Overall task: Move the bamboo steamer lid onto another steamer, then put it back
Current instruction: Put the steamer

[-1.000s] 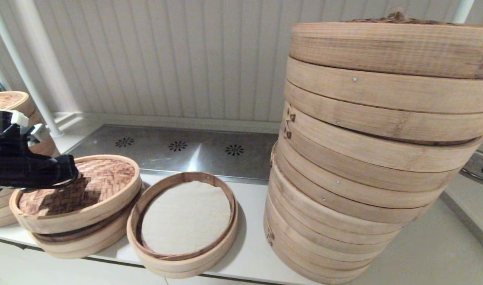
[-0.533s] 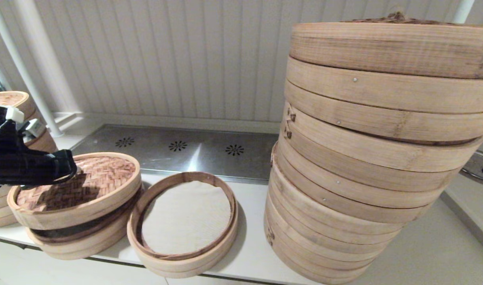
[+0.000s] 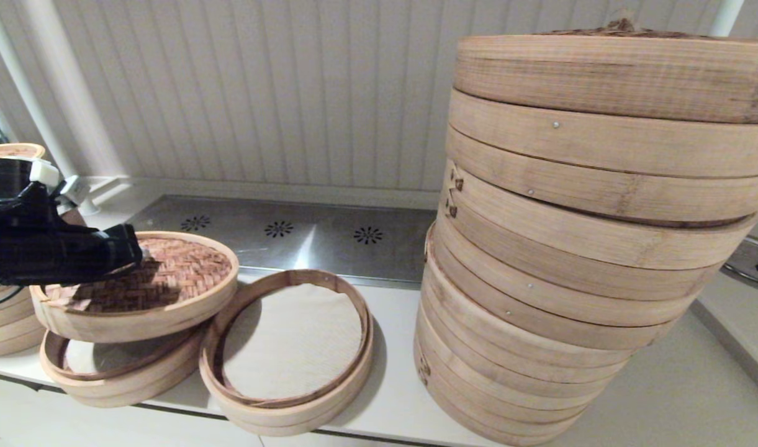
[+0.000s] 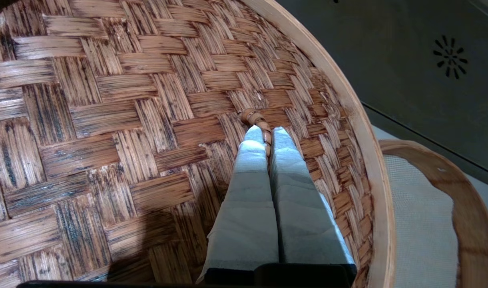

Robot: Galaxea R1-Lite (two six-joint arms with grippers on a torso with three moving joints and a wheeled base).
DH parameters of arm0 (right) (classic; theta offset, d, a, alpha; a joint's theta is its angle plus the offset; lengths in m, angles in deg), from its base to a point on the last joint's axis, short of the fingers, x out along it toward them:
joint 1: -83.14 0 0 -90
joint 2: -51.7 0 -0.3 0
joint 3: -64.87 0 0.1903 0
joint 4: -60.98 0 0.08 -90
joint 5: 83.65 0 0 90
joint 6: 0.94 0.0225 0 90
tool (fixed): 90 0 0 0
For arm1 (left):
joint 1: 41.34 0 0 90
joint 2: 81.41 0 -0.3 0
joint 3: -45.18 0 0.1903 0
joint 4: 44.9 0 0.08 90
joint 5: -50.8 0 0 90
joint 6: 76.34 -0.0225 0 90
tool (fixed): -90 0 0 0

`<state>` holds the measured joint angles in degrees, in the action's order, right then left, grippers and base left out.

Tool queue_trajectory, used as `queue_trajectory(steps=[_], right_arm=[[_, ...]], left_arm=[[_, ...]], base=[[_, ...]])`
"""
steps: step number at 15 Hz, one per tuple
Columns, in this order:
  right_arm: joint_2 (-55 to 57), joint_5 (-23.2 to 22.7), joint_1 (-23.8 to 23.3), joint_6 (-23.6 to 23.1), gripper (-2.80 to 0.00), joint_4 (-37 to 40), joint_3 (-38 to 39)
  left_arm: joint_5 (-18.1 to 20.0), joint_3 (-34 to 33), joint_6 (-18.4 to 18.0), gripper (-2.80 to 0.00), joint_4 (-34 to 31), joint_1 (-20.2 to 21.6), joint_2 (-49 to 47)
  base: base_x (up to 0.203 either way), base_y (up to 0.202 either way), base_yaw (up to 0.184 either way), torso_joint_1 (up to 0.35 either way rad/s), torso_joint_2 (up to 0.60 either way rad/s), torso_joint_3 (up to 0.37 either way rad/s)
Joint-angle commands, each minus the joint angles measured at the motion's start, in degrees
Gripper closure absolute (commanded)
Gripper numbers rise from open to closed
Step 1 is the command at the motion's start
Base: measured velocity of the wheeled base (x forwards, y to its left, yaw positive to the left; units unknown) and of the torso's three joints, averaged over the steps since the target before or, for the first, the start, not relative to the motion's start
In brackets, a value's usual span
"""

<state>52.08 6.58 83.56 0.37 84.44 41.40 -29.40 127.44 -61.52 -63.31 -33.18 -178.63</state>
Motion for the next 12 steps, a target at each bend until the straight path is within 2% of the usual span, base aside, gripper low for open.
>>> queue_trajectory(steps=[1, 7, 12], right_arm=[[0.06, 0.04, 0.02, 0.0, 0.0, -0.01, 0.01], [0.06, 0.04, 0.02, 0.0, 0.0, -0.01, 0.01], [0.06, 0.04, 0.02, 0.0, 0.0, -0.01, 0.01]], left_arm=[[0.04, -0.01, 0.2, 0.0, 0.05, -0.86, 0.63], [-0.33, -0.53, 1.37, 0.0, 0.05, -2.95, 2.79], [-1.01, -0.53, 2.58, 0.0, -0.04, -7.45, 4.67]], base=[[0.0, 0.0, 0.0, 0.0, 0.0, 0.0], [0.0, 0.0, 0.0, 0.0, 0.0, 0.0], [0.0, 0.0, 0.0, 0.0, 0.0, 0.0]])
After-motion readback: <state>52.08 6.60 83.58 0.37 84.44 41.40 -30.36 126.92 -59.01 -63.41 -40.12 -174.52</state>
